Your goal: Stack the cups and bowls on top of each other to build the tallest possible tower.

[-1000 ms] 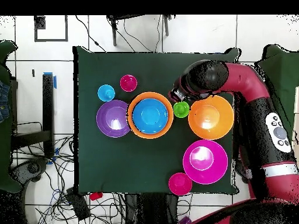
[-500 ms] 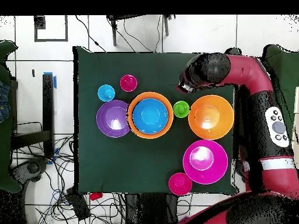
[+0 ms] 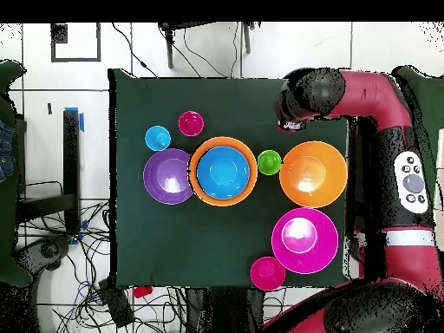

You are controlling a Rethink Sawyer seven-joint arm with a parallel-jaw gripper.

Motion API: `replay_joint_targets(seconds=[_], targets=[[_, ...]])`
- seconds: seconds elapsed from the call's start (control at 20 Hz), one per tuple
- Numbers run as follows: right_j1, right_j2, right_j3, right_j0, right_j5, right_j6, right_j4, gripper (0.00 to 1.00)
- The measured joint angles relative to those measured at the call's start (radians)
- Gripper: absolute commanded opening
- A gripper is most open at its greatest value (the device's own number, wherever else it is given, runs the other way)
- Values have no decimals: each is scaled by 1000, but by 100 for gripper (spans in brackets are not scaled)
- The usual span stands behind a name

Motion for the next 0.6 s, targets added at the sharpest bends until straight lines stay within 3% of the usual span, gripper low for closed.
replay_joint_targets(seconds=[0.15, 0.6], targets=[[2, -16, -29, 14, 24, -58, -28, 100], [13, -88, -94, 63, 85, -72, -106, 100]])
